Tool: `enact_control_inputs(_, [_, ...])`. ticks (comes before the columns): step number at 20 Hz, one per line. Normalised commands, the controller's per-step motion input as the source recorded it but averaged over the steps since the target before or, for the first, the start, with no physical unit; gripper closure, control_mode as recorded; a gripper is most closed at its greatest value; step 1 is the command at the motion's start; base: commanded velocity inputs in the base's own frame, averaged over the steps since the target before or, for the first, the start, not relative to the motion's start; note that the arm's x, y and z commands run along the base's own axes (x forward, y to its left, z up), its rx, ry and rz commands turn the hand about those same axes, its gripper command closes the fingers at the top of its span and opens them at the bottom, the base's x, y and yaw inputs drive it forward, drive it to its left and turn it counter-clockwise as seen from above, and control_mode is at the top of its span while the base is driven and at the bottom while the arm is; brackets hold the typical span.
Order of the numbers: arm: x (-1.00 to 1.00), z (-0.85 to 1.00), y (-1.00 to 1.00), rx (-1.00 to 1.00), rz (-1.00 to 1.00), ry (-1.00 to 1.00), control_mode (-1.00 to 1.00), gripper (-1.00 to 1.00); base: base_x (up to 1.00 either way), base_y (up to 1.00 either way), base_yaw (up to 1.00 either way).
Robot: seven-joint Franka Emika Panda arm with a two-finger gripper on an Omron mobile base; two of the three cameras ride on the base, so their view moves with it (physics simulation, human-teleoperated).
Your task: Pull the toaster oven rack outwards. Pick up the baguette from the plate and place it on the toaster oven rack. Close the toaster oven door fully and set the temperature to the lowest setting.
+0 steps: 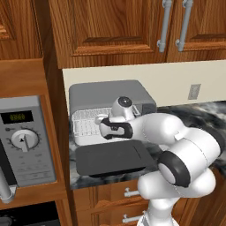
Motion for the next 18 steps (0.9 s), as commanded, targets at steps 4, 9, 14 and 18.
enact_control_inputs(4, [-0.28, -0.09, 0.00, 0.00, -0.04, 0.01, -1.00, -1.00, 0.00, 0.00, 0.00])
enact_control_inputs(9, [0.02, -0.16, 0.00, 0.00, -0.02, 0.00, -1.00, -1.00, 0.00, 0.00, 0.00])
enact_control_inputs(14, [0.35, -0.16, 0.00, 0.00, -0.08, 0.00, -1.00, -1.00, 0.00, 0.00, 0.00])
enact_control_inputs(18, [0.34, -0.10, 0.00, 0.00, -0.12, 0.01, -1.00, -1.00, 0.00, 0.00, 0.00])
